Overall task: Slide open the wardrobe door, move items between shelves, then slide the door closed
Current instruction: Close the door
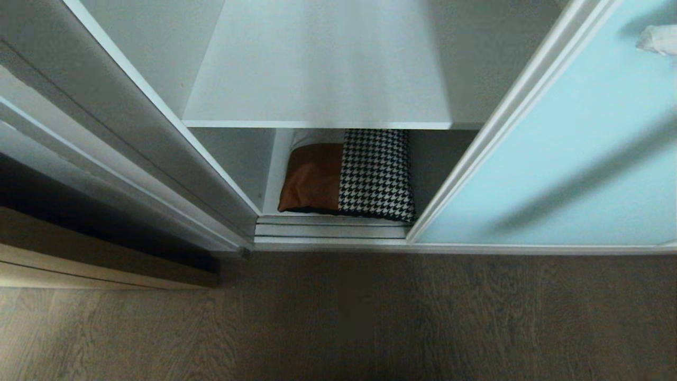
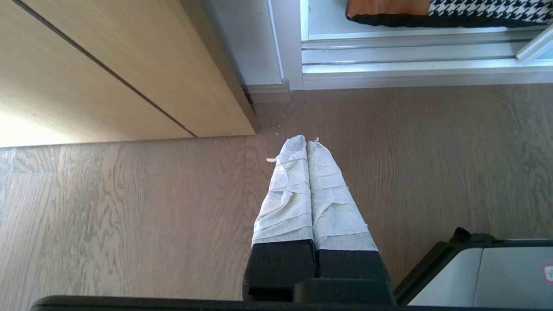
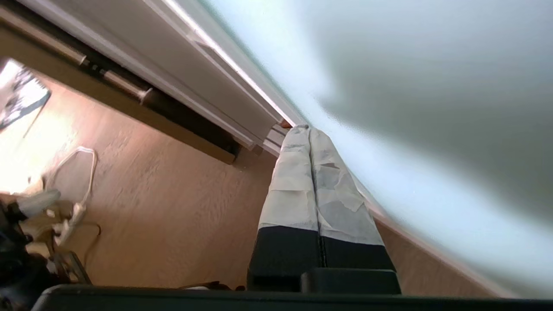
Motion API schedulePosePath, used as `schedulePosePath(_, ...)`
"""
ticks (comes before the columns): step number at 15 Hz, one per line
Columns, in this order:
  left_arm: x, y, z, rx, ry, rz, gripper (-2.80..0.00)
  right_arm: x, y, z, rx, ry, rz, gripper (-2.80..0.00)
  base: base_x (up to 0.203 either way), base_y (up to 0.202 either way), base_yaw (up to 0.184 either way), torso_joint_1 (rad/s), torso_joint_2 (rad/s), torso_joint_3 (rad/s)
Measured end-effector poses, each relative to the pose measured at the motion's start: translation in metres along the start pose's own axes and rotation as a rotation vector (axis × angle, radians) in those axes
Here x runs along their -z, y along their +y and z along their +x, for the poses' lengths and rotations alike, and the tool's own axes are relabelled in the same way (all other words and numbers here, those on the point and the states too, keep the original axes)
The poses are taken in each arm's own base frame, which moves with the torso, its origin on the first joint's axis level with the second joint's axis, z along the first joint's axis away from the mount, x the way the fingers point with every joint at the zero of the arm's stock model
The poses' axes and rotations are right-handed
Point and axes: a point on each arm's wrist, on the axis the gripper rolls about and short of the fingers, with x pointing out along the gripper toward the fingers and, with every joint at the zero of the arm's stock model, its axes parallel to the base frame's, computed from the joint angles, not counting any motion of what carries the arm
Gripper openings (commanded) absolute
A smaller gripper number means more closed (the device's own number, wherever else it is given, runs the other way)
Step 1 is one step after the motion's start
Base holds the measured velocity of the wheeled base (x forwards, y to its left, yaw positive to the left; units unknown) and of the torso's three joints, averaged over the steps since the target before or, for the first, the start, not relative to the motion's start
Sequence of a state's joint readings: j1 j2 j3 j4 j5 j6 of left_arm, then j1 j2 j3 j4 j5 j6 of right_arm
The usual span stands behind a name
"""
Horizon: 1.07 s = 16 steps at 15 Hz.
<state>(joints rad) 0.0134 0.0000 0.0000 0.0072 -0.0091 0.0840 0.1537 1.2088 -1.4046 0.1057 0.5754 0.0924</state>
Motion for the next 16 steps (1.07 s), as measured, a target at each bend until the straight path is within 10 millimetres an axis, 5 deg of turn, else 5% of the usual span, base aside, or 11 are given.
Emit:
schedulePosePath(10,0.0,0.0,0.0,0.0,0.0,0.0,-2.8,0.006,0.037,0.039,-0.281,0.037,-0.05,-2.8,0.0,0.0,0.0,0.0,0.0,0.0)
schedulePosePath(13,0.0,0.0,0.0,0.0,0.001,0.0,-2.8,0.005,0.053,0.022,-0.353,0.052,-0.041,-2.8,0.0,0.0,0.0,0.0,0.0,0.0)
schedulePosePath(16,0.0,0.0,0.0,0.0,0.001,0.0,-2.8,0.0,0.063,-0.016,-0.376,0.045,-0.043,-2.8,0.0,0.0,0.0,0.0,0.0,0.0)
